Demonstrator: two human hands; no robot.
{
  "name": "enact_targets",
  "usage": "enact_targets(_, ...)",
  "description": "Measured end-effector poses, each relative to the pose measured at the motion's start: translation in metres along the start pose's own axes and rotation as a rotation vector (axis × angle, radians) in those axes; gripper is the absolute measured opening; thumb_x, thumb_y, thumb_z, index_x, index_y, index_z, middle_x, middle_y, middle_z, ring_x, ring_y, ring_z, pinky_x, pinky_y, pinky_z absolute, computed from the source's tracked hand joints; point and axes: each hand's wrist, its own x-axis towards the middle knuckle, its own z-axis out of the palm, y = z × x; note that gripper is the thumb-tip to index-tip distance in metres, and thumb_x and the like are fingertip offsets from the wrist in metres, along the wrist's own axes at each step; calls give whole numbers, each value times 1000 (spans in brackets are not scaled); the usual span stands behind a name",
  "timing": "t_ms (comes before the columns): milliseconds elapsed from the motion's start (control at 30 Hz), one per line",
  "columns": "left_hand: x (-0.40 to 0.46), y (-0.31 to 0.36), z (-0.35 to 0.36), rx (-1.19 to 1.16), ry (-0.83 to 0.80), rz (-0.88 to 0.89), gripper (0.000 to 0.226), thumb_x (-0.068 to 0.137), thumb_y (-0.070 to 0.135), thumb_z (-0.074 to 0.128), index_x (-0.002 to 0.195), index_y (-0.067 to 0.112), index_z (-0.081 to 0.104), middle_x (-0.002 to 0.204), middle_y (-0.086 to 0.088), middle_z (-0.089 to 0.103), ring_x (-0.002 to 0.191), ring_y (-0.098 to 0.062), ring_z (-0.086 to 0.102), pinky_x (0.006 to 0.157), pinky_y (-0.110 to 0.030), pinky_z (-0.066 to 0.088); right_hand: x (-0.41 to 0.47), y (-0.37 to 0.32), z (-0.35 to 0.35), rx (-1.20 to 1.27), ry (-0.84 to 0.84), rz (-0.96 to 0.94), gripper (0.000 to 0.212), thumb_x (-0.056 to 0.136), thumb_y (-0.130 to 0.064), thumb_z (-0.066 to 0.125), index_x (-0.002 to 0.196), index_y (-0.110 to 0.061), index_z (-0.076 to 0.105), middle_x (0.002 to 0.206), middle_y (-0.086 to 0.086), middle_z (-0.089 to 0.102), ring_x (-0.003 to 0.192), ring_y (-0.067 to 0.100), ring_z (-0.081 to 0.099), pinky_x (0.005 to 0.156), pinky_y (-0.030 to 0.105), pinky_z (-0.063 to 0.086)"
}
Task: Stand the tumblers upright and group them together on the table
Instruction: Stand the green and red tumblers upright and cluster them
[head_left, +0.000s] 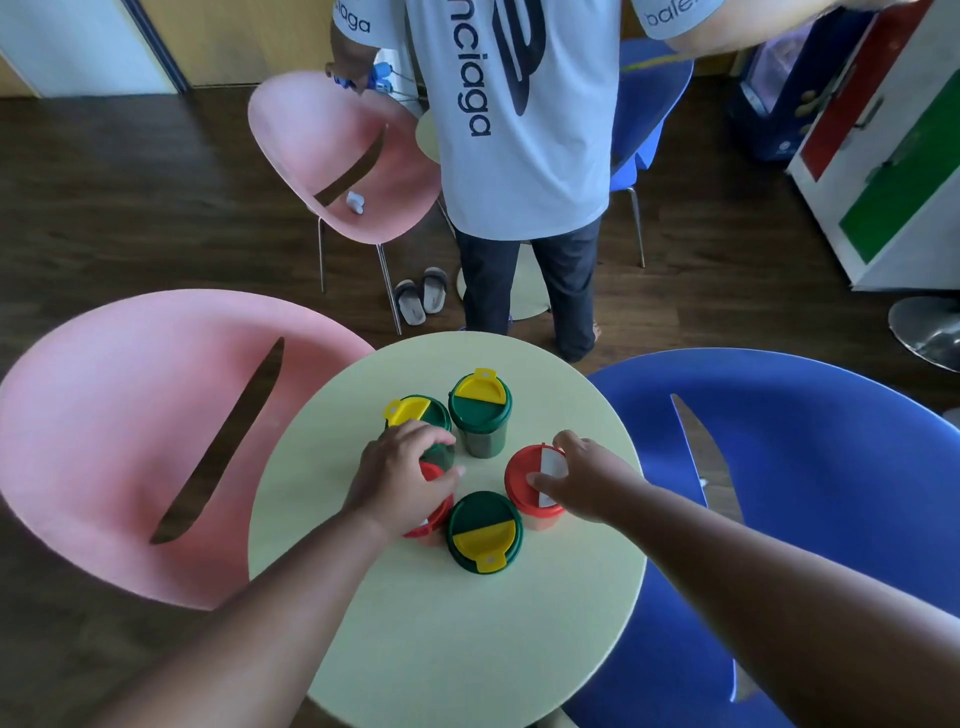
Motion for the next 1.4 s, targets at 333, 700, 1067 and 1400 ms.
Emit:
enact_targets(333, 76, -17, 1, 155, -171, 86, 62, 72, 44, 77, 128, 27, 56, 123, 2, 58, 114, -24, 55, 94, -40, 46, 30, -29, -11, -28, 30, 5, 67, 89, -49, 68, 145, -24, 44, 137, 5, 57, 118, 25, 57, 90, 37, 54)
enact_targets(700, 127, -7, 19, 374, -532, 232, 105, 66, 65, 69, 152, 37, 16, 151, 4, 37, 134, -19, 42, 104, -41, 29, 19, -30, -4, 25, -17, 127, 78, 82, -57, 72, 146, -28, 40, 137, 2, 55, 115, 24, 57, 86, 39, 60)
enact_targets(1067, 122, -4, 24, 362, -458, 284, 95, 63, 70, 67, 144, 39, 28, 139, 8, 49, 124, -14, 49, 101, -38, 29, 3, -15, -7, 21, -130, -6, 113, 65, -56, 87, 155, -33, 21, 149, 1, 38, 129, 27, 48, 92, 36, 57)
enact_targets(1400, 120, -8, 24, 345, -466, 255, 100, 63, 71, 69, 147, 41, 24, 143, 9, 45, 127, -14, 47, 102, -39, 29, 8, -9, -9, -132, -107, -157, 108, 67, -39, 90, 153, -27, 25, 140, 2, 48, 122, 27, 54, 92, 40, 58)
